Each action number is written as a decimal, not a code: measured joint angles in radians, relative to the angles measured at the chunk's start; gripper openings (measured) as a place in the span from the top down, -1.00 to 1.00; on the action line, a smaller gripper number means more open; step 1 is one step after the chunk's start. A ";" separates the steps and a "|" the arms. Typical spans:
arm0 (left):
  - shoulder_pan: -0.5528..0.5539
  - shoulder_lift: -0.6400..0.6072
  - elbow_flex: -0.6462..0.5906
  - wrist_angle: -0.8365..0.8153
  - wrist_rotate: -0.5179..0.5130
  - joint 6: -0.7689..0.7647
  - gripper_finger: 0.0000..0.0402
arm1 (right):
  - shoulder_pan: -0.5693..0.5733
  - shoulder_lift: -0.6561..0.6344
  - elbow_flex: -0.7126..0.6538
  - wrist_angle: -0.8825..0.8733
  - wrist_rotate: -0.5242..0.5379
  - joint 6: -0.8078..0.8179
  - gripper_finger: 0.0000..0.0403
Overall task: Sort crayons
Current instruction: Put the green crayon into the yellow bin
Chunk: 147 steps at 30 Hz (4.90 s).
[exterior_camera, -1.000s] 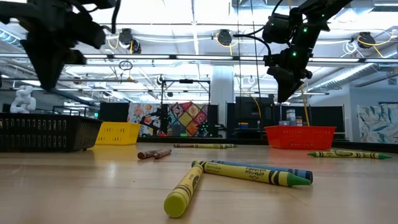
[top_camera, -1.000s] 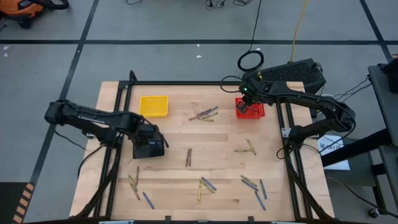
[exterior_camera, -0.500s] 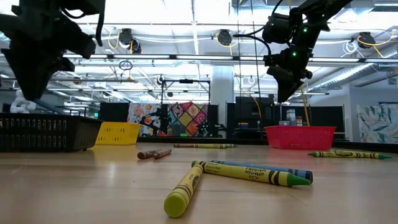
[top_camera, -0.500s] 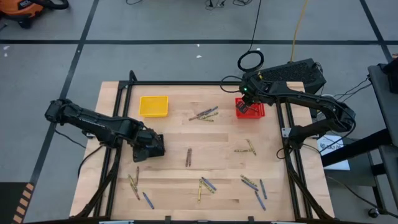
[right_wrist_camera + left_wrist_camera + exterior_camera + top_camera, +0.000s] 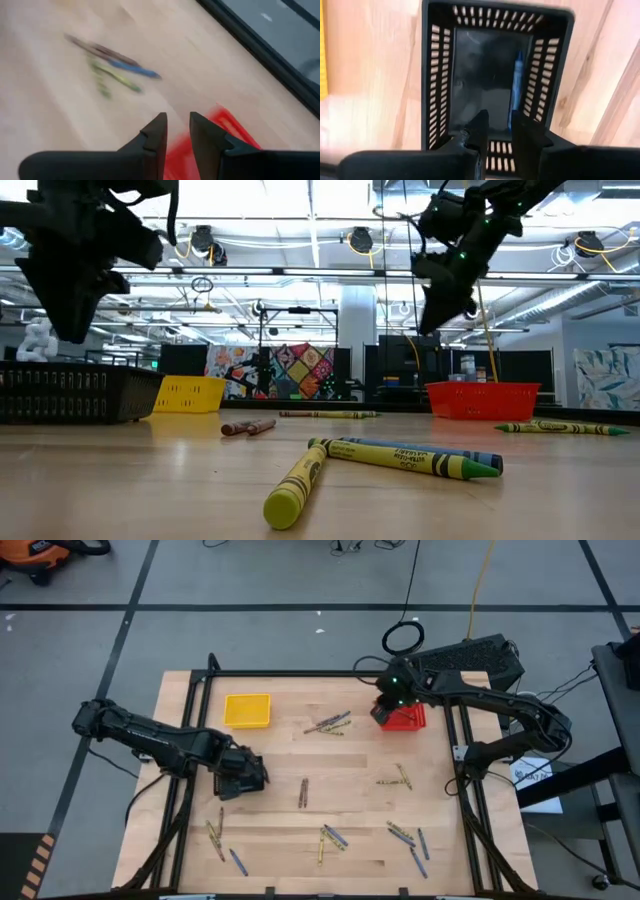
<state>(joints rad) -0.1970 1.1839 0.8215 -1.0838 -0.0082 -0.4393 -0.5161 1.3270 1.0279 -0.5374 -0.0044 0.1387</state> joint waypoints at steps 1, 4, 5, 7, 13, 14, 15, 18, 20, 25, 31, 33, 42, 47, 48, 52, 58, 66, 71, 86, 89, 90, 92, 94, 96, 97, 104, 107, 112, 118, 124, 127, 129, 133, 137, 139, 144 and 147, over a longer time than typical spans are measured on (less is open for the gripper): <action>0.000 0.000 0.000 0.011 -0.001 0.000 0.62 | 0.012 0.000 0.000 0.029 -0.013 -0.012 0.65; 0.000 0.000 0.000 0.013 -0.001 0.000 0.62 | 0.049 0.000 0.000 0.081 -0.023 -0.081 0.65; 0.000 0.000 0.000 0.013 -0.001 0.000 0.62 | 0.060 0.000 0.000 0.093 -0.023 -0.096 0.65; 0.000 0.000 0.000 0.013 -0.001 0.001 0.62 | 0.080 0.000 0.000 0.117 -0.023 -0.103 0.65; 0.000 0.000 0.000 0.013 -0.001 0.009 0.62 | 0.120 0.006 0.000 0.153 -0.010 -0.100 0.65; 0.000 0.000 0.000 0.013 -0.001 0.010 0.62 | 0.124 0.011 0.000 0.161 -0.003 -0.100 0.65; 0.000 0.000 0.000 0.014 -0.003 0.010 0.62 | 0.126 0.016 0.000 0.163 -0.001 -0.100 0.65; 0.000 0.000 0.000 0.014 -0.011 0.010 0.62 | 0.128 0.047 0.000 0.179 -0.050 -0.102 0.65; 0.000 0.000 0.000 0.014 -0.016 0.010 0.62 | 0.128 0.072 0.000 0.183 -0.121 -0.115 0.65; 0.000 0.000 0.000 0.013 -0.024 0.010 0.62 | 0.132 0.142 0.000 0.252 -0.183 -0.141 0.65; 0.000 0.000 0.000 0.021 -0.031 0.011 0.62 | 0.146 0.236 0.000 0.280 -0.181 -0.219 0.65; 0.000 0.000 0.000 0.024 -0.032 0.028 0.62 | 0.154 0.263 0.000 0.279 -0.182 -0.256 0.65; 0.000 0.000 0.000 0.030 -0.035 0.035 0.62 | 0.202 0.359 0.000 0.300 -0.235 -0.493 0.65; 0.000 0.000 0.000 0.030 -0.055 0.036 0.62 | 0.204 0.402 0.000 0.380 -0.228 -0.478 0.65; 0.000 0.000 0.000 0.030 -0.057 0.036 0.62 | 0.204 0.411 0.000 0.406 -0.228 -0.461 0.65; 0.000 0.000 0.000 0.030 -0.059 0.035 0.62 | 0.202 0.440 0.000 0.474 -0.217 -0.374 0.65; 0.000 0.000 0.000 0.030 -0.059 0.035 0.62 | 0.201 0.454 0.000 0.445 -0.043 -0.306 0.63; 0.000 0.000 0.000 0.030 -0.059 0.035 0.62 | 0.202 0.453 0.000 0.450 -0.050 -0.303 0.46; 0.000 0.000 0.000 0.030 -0.059 0.035 0.62 | 0.203 0.453 0.000 0.451 -0.053 -0.274 0.43; 0.000 0.000 0.000 0.031 -0.073 0.035 0.62 | 0.206 0.515 0.000 0.459 -0.070 -0.184 0.43; 0.000 0.000 0.000 0.031 -0.075 0.035 0.62 | 0.206 0.519 0.001 0.473 -0.028 -0.186 0.42; 0.000 0.000 0.000 0.031 -0.075 0.035 0.62 | 0.206 0.520 0.001 0.470 -0.021 -0.187 0.42; 0.000 0.000 0.000 0.031 -0.076 0.035 0.62 | 0.203 0.520 0.001 0.470 -0.021 -0.188 0.42; 0.000 0.000 0.000 0.031 -0.076 0.035 0.62 | 0.202 0.520 0.001 0.469 -0.021 -0.196 0.42; 0.000 0.000 0.000 0.031 -0.076 0.035 0.62 | 0.202 0.520 0.001 0.466 -0.021 -0.207 0.42; 0.000 0.000 0.000 0.031 -0.076 0.035 0.62 | 0.203 0.520 0.001 0.466 -0.022 -0.208 0.42; 0.000 0.000 0.000 0.032 -0.076 0.035 0.62 | 0.202 0.563 0.001 0.486 -0.023 -0.210 0.42; 0.000 0.000 0.000 0.032 -0.076 0.036 0.62 | 0.202 0.582 0.002 0.500 -0.023 -0.204 0.42; 0.000 0.000 0.000 0.032 -0.076 0.036 0.62 | 0.202 0.585 0.003 0.505 -0.023 -0.199 0.50; 0.000 0.000 0.000 0.032 -0.080 0.036 0.62 | 0.202 0.587 0.003 0.508 -0.023 -0.176 0.77; 0.000 0.000 0.000 0.032 -0.080 0.034 0.62 | 0.202 0.588 0.003 0.502 -0.025 -0.151 0.97; 0.000 0.000 0.000 0.032 -0.080 0.034 0.62 | 0.200 0.588 0.003 0.501 -0.071 -0.150 0.97; 0.000 0.000 0.000 0.032 -0.080 0.034 0.62 | 0.198 0.589 0.003 0.501 -0.101 -0.150 0.98; 0.000 0.000 0.000 0.032 -0.080 0.034 0.62 | 0.199 0.589 0.002 0.501 -0.109 -0.150 0.99; 0.000 0.000 0.000 0.032 -0.080 0.034 0.62 | 0.199 0.574 0.002 0.497 -0.121 -0.150 0.99; 0.000 0.000 0.000 0.032 -0.080 0.033 0.62 | 0.199 0.558 0.001 0.488 -0.137 -0.150 1.00; 0.000 0.000 0.000 0.059 -0.098 0.033 0.62 | 0.207 0.503 -0.003 0.477 -0.224 -0.137 1.00; 0.000 0.000 0.000 0.122 -0.140 0.033 0.62 | 0.210 0.472 -0.001 0.485 -0.226 -0.124 1.00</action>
<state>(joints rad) -0.1970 1.1839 0.8211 -0.9623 -0.1484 -0.4060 -0.3063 1.7990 1.0267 -0.0523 -0.2299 0.0151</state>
